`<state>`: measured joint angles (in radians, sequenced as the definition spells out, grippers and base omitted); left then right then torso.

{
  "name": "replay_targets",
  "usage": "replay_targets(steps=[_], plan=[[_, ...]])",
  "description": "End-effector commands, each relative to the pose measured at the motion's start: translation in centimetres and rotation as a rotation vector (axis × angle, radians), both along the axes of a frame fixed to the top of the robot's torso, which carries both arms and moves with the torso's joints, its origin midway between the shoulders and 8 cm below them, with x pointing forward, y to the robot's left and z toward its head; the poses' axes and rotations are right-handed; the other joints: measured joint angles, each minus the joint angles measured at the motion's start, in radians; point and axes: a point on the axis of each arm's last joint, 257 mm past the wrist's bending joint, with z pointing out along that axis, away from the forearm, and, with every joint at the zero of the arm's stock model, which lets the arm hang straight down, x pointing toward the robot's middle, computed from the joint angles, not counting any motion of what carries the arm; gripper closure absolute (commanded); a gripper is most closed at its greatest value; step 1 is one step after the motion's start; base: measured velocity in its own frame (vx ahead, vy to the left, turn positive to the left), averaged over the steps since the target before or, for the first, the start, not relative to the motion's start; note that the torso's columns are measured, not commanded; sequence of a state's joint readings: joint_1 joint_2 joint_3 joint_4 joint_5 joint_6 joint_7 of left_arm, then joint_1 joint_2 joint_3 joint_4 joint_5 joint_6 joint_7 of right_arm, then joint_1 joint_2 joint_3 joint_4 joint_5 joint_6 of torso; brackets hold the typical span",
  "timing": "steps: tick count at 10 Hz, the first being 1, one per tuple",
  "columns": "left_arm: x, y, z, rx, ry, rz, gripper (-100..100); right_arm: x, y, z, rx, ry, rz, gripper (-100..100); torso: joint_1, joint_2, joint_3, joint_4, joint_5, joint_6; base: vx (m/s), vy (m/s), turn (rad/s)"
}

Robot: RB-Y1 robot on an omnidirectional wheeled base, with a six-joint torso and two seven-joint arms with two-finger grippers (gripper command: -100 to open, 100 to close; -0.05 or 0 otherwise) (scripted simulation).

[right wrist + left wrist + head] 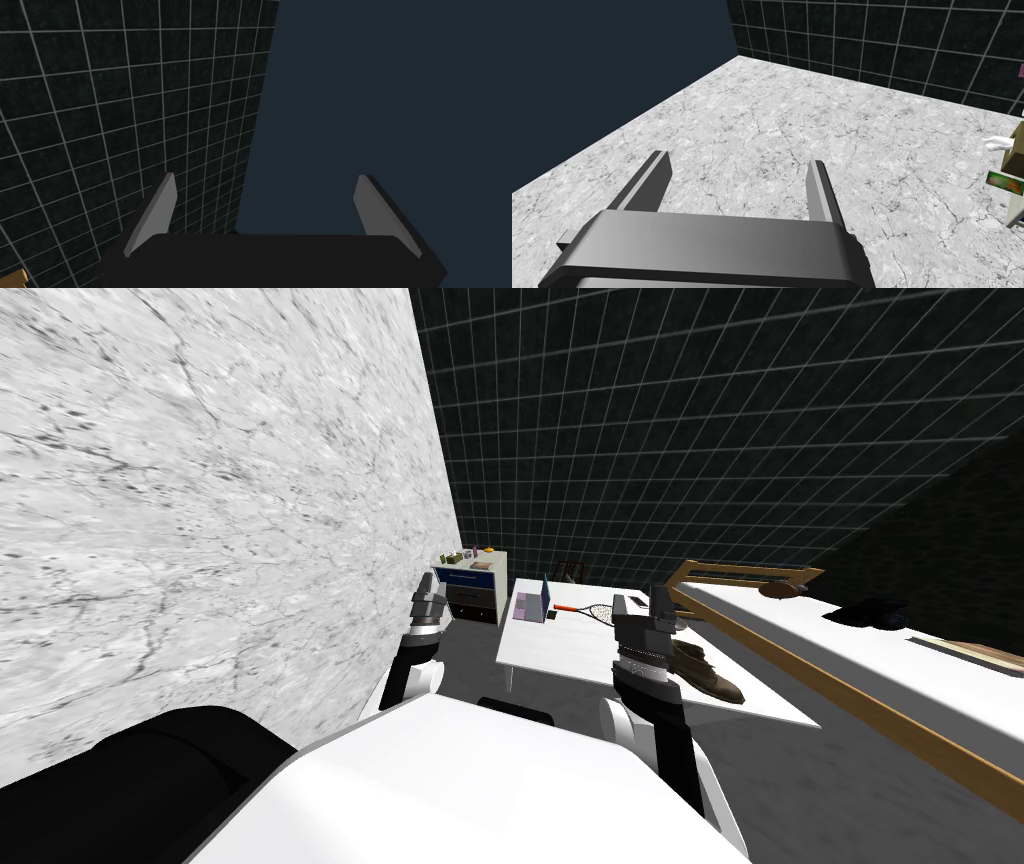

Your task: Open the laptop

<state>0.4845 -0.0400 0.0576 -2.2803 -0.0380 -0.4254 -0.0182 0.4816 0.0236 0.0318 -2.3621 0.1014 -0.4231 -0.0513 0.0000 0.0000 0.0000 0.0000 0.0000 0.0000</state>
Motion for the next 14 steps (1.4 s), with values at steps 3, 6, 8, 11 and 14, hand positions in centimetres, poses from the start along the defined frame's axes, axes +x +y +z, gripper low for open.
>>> replay_targets(steps=[3,6,8,11,14], plan=[[0.0,0.0,0.0,0.000,0.000,0.000,0,0.0,0.0,0.0,0.000,0.000,0.000,0,0.000,0.175,-0.351,0.176,0.000,0.000,0.000,0.000,0.000],[0.0,0.0,0.0,0.000,0.000,0.000,0,0.0,0.0,0.0,0.000,0.000,0.000,0,0.000,0.396,-0.792,0.396,0.000,0.000,0.000,0.000,0.000],[0.0,0.0,0.0,0.000,0.000,0.000,0,0.0,0.0,0.0,0.000,0.000,0.000,0,0.000,0.544,-1.087,0.544,0.000,0.000,0.000,0.000,0.000],[0.0,0.0,0.0,0.000,0.000,0.000,0,0.7,0.9,-0.7,-0.080,0.027,0.010,-100,0.000,0.725,-1.451,0.724,0.000,0.000,0.001,-0.001,0.021],[0.0,0.0,0.0,0.000,0.000,0.000,0,2.2,1.9,-2.2,-0.204,0.075,-0.005,-100,0.000,0.738,-1.476,0.738,0.000,0.000,-0.005,-0.004,0.058]])
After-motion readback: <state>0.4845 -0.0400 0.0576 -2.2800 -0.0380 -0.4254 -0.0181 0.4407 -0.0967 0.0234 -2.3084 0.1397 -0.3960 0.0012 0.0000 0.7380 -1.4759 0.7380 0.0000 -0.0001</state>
